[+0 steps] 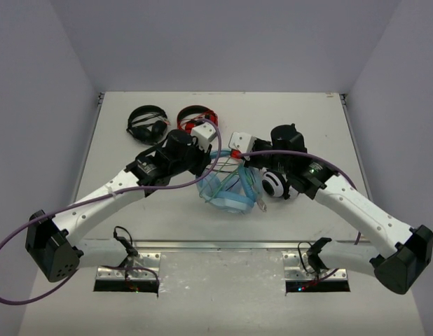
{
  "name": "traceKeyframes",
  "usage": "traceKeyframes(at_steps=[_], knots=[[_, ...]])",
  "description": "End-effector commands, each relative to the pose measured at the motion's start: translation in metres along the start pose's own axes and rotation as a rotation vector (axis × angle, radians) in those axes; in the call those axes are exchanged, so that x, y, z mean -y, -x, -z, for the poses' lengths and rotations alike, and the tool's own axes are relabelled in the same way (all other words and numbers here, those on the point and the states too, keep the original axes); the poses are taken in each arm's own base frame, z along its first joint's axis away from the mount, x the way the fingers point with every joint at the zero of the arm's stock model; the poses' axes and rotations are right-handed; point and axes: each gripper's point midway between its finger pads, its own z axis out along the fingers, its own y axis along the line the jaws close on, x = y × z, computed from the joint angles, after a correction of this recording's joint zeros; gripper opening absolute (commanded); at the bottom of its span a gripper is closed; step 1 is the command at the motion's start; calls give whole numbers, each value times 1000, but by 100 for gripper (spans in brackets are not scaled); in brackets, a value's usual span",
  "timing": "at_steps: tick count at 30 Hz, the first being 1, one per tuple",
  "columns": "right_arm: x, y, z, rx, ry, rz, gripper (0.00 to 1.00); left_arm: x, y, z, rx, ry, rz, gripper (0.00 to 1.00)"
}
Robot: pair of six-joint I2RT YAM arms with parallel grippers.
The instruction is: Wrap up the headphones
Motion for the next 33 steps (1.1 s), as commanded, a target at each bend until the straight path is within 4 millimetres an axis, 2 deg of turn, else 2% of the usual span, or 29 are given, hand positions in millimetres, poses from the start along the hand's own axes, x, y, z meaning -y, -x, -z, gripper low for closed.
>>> traceKeyframes(at_steps=[1,3,6,11,17,22,24,25,28,30,31,32,33], knots=[[55,6,15,8,-217,3,5,14,23,18,75,-65,-14,0],[60,-8,15,-25,-250,-18,8,13,24,20,84,-62,-16,0],[65,-12,22,-1,-270,-81,15,8,28,24,105,-34,-19,1],[69,-16,27,28,-296,-133,18,0,37,30,146,5,-3,0],[51,-27,16,28,-241,-206,18,-8,50,28,176,-19,39,0],[52,-50,12,-9,-274,-295,17,-19,61,30,191,-40,59,0],[49,-50,10,7,-257,-335,17,-19,66,31,202,-69,62,0],[46,-50,10,16,-248,-363,19,-22,69,31,212,-72,65,0],[45,-43,8,37,-227,-415,42,-24,75,32,225,-74,58,1],[46,-41,9,38,-225,-438,46,-32,79,30,220,-51,75,0],[47,-43,10,31,-227,-465,47,-44,80,30,221,-35,88,0],[46,-46,10,22,-227,-486,53,-46,85,28,221,-51,127,0],[50,-54,13,7,-245,-540,54,-52,87,31,227,-88,143,0]])
